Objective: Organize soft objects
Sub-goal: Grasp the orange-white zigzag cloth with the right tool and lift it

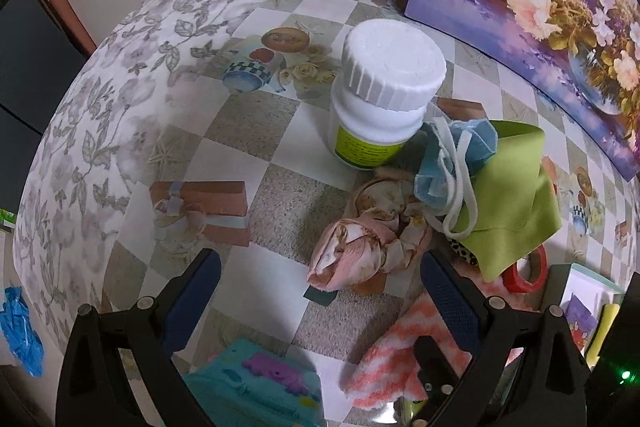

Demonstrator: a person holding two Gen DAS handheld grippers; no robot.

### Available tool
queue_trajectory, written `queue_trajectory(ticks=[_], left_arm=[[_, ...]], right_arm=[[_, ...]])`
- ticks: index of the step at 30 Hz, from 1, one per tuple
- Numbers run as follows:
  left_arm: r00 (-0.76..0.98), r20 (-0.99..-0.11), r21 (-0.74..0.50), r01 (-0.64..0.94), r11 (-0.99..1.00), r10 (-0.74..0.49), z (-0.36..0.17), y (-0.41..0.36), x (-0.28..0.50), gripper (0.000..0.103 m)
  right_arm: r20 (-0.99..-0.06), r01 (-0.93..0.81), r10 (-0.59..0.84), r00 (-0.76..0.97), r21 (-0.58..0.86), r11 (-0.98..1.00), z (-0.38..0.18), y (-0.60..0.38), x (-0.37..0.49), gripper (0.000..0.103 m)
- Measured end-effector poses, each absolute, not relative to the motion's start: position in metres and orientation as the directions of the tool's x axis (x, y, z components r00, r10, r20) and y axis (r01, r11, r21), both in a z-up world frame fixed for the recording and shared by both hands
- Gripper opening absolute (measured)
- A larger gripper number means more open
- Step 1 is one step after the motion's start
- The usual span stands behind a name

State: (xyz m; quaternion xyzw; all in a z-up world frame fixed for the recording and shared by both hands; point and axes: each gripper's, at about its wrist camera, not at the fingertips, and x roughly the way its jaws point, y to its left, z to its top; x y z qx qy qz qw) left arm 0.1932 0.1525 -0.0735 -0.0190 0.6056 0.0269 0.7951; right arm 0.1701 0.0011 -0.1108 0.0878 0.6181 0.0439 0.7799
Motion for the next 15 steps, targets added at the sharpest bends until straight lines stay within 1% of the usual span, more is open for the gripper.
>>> queue_trajectory(ticks=[8, 10, 12, 13, 15], left_arm=[[0.270, -0.963, 0.013, -0.056, 0.998, 0.028, -0.075, 0.151, 0.197, 0.100], [0.269, -0.963, 0.012, -0.055, 0.998, 0.026, -0.075, 0.151, 0.196, 0.100], [0.270, -0.962, 0.012, -0.054, 0.998, 0.026, -0.074, 0.151, 0.197, 0.100], [0.272, -0.962, 0.011, -0.055, 0.998, 0.025, -0.074, 0.151, 0.197, 0.100], [0.274, -0.962, 0.006, -0.058, 0.998, 0.022, -0.074, 0.151, 0.197, 0.100]], right_arm=[[-0.956, 0.040, 0.160, 0.244, 0.175, 0.984, -0.117, 0.011, 0.177, 0.099], [-0.955, 0.049, 0.160, 0.251, 0.177, 0.983, -0.116, 0.007, 0.177, 0.093], [-0.952, 0.057, 0.166, 0.258, 0.187, 0.981, -0.114, 0.003, 0.176, 0.086], [-0.949, 0.061, 0.175, 0.262, 0.198, 0.978, -0.113, 0.001, 0.176, 0.084], [-0.946, 0.065, 0.185, 0.265, 0.209, 0.976, -0.113, -0.002, 0.178, 0.076]])
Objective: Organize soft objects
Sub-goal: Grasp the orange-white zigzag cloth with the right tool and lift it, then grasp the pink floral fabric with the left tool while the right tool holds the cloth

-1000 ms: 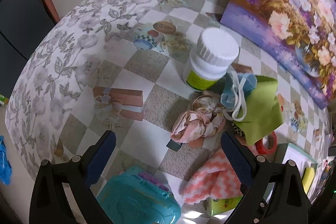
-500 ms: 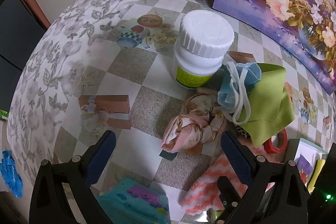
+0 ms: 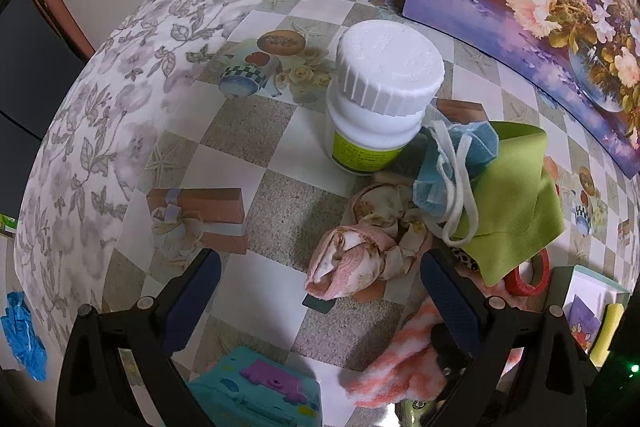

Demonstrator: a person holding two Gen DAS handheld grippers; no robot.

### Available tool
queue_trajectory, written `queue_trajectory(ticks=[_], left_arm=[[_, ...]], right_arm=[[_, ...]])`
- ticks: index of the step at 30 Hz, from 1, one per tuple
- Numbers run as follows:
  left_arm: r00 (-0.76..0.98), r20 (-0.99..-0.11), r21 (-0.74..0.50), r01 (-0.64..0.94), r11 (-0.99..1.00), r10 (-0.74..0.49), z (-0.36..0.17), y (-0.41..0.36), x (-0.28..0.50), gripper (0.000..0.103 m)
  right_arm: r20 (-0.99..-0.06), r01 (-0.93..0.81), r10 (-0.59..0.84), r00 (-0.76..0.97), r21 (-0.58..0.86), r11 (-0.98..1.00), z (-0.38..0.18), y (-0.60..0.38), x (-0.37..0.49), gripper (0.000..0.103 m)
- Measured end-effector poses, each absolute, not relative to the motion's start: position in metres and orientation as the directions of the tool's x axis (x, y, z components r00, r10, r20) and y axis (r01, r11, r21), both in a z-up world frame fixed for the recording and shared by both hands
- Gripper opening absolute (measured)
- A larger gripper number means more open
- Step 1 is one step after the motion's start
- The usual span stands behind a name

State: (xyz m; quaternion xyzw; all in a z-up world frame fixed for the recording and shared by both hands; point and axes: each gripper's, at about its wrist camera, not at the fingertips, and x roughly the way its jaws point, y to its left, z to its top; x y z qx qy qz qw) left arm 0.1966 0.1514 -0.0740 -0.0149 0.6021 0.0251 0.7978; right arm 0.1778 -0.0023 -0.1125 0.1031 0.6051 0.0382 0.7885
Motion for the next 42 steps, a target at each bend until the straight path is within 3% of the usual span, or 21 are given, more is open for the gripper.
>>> queue_trajectory(ticks=[6, 15, 25, 34, 35, 37, 42], left_arm=[[0.284, -0.959, 0.012, -0.045, 0.999, 0.024, -0.074, 0.149, 0.197, 0.100], [0.294, -0.955, 0.047, 0.004, 0.999, 0.044, -0.079, 0.135, 0.201, 0.100], [0.321, -0.940, 0.147, 0.076, 0.986, 0.115, -0.082, 0.119, 0.202, 0.099], [0.330, -0.938, 0.164, 0.149, 0.975, 0.107, -0.082, 0.102, 0.200, 0.098], [0.323, -0.940, 0.165, 0.154, 0.974, 0.108, -0.086, 0.101, 0.201, 0.096], [0.311, -0.945, 0.161, 0.160, 0.974, 0.106, -0.090, 0.099, 0.201, 0.077], [0.294, -0.949, 0.166, 0.160, 0.973, 0.114, -0.100, 0.098, 0.202, 0.076]], right_arm=[[-0.936, 0.077, 0.217, 0.278, 0.247, 0.966, -0.109, -0.013, 0.177, 0.047], [-0.921, 0.079, 0.233, 0.313, 0.270, 0.959, -0.086, -0.043, 0.171, 0.025], [-0.915, 0.072, 0.243, 0.323, 0.279, 0.957, -0.074, -0.050, 0.162, 0.023], [-0.914, 0.047, 0.228, 0.335, 0.258, 0.965, -0.066, -0.047, 0.162, 0.023], [-0.913, 0.044, 0.227, 0.340, 0.257, 0.965, -0.064, -0.048, 0.161, 0.020], [-0.909, 0.040, 0.224, 0.352, 0.254, 0.966, -0.058, -0.052, 0.160, 0.020], [-0.895, 0.046, 0.219, 0.390, 0.256, 0.965, -0.042, -0.063, 0.156, 0.019]])
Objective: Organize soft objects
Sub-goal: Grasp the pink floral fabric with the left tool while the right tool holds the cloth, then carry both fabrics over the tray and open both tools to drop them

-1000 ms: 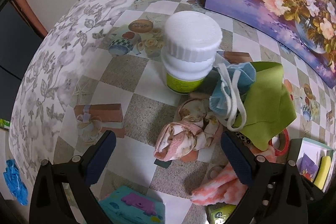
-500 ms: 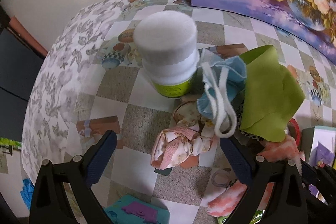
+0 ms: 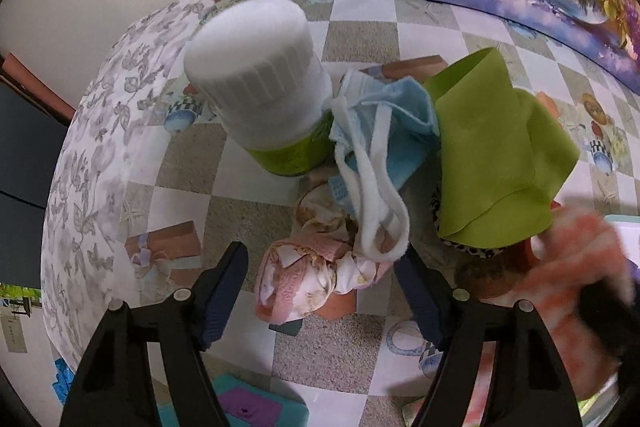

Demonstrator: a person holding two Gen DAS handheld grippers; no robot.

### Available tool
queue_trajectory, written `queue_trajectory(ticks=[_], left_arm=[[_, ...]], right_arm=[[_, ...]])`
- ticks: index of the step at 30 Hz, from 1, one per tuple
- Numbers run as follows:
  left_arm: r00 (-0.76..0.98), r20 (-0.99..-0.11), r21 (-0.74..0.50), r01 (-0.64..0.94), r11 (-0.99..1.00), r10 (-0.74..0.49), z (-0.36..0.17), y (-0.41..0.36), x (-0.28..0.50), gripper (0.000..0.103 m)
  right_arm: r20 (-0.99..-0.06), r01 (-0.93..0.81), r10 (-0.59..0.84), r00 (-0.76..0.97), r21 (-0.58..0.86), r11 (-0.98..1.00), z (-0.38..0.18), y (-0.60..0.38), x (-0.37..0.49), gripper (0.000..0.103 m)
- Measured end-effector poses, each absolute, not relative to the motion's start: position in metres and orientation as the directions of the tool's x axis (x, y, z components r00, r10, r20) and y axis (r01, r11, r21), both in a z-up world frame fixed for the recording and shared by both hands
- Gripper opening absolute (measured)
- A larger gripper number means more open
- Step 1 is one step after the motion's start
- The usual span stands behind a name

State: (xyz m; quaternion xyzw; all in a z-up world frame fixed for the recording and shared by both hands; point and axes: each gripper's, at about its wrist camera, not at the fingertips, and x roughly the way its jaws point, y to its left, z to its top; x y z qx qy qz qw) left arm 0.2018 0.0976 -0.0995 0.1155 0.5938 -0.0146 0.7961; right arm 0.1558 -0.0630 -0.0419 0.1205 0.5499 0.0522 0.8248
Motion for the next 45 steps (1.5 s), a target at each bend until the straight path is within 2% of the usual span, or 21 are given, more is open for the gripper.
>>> queue_trajectory(ticks=[4, 6, 9, 11, 14, 20, 26, 45], left_arm=[[0.291, -0.948, 0.180, 0.165, 0.970, 0.126, -0.105, 0.096, 0.203, 0.074], [0.290, -0.948, 0.189, 0.170, 0.967, 0.134, -0.108, 0.095, 0.203, 0.064], [0.283, -0.949, 0.192, 0.179, 0.965, 0.137, -0.112, 0.093, 0.203, 0.061], [0.285, -0.950, 0.185, 0.187, 0.965, 0.127, -0.111, 0.092, 0.202, 0.050], [0.284, -0.952, 0.174, 0.193, 0.966, 0.115, -0.112, 0.091, 0.202, 0.039], [0.279, -0.956, 0.149, 0.193, 0.970, 0.091, -0.106, 0.090, 0.199, 0.026], [0.286, -0.956, 0.126, 0.190, 0.974, 0.068, -0.090, 0.090, 0.191, 0.022], [0.320, -0.947, 0.074, 0.185, 0.980, 0.011, -0.038, 0.089, 0.137, 0.022]], right_arm=[[-0.885, 0.054, 0.213, 0.414, 0.257, 0.965, -0.032, -0.070, 0.154, 0.019], [-0.884, 0.054, 0.214, 0.416, 0.259, 0.964, -0.031, -0.071, 0.153, 0.019], [-0.886, 0.059, 0.213, 0.411, 0.259, 0.964, -0.033, -0.073, 0.154, 0.019], [-0.888, 0.063, 0.213, 0.408, 0.260, 0.964, -0.034, -0.074, 0.154, 0.019], [-0.889, 0.066, 0.213, 0.407, 0.260, 0.963, -0.034, -0.075, 0.154, 0.019], [-0.882, 0.065, 0.216, 0.420, 0.266, 0.962, -0.028, -0.078, 0.149, 0.019], [-0.870, 0.072, 0.218, 0.442, 0.277, 0.958, -0.015, -0.086, 0.139, 0.019], [-0.835, 0.126, 0.201, 0.512, 0.305, 0.944, 0.025, -0.130, 0.069, 0.019]])
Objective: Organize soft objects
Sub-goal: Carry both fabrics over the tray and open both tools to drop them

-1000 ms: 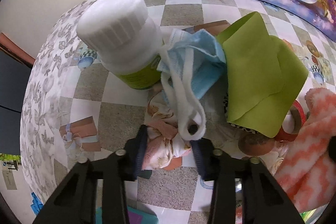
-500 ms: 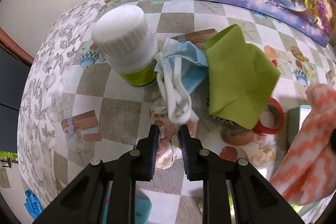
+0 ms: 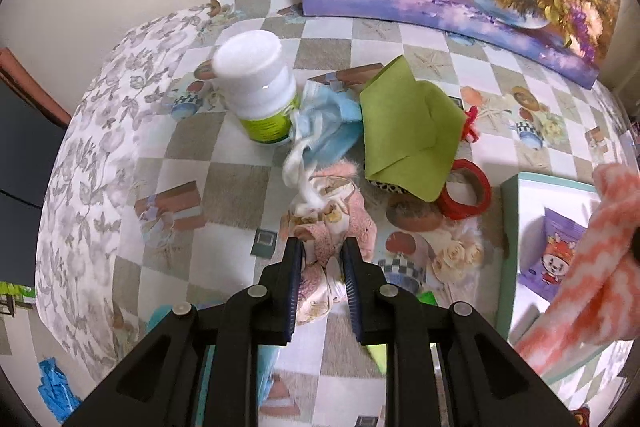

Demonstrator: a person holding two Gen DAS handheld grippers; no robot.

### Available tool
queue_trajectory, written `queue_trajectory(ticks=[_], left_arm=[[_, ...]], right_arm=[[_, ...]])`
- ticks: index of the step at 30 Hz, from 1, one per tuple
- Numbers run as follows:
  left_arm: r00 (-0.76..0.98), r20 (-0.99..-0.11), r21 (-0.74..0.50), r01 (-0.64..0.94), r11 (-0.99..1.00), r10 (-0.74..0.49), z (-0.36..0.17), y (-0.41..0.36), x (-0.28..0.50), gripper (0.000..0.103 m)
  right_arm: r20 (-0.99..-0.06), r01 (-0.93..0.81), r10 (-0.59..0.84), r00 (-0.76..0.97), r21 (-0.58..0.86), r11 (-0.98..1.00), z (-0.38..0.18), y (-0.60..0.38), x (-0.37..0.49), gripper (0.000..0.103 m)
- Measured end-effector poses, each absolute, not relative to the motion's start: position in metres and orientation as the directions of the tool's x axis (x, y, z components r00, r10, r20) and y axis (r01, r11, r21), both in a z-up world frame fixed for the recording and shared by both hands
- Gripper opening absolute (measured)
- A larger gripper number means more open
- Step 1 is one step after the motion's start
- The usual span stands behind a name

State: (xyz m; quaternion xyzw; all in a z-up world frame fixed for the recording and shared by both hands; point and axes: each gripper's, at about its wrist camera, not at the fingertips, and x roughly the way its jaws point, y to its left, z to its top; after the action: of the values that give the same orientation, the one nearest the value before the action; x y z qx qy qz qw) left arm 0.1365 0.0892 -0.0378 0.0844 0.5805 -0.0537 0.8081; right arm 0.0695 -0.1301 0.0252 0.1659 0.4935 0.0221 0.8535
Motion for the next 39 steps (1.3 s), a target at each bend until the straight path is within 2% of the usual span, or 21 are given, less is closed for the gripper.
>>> queue_trajectory(ticks=[17, 27, 39], left_arm=[[0.491, -0.869, 0.066, 0.253, 0.965, -0.069, 0.031, 0.058, 0.085, 0.022], [0.464, -0.879, 0.077, 0.369, 0.926, -0.112, 0.024, -0.003, 0.068, 0.022], [0.397, -0.900, 0.079, 0.553, 0.830, -0.179, 0.005, -0.089, 0.030, 0.023]], right_arm=[[-0.822, 0.244, 0.114, 0.558, 0.294, 0.924, 0.037, -0.189, 0.022, 0.019], [-0.859, 0.439, -0.042, 0.510, 0.218, 0.872, 0.025, -0.257, 0.003, 0.019], [-0.878, 0.542, -0.115, 0.464, 0.179, 0.821, 0.017, -0.306, -0.021, 0.020]])
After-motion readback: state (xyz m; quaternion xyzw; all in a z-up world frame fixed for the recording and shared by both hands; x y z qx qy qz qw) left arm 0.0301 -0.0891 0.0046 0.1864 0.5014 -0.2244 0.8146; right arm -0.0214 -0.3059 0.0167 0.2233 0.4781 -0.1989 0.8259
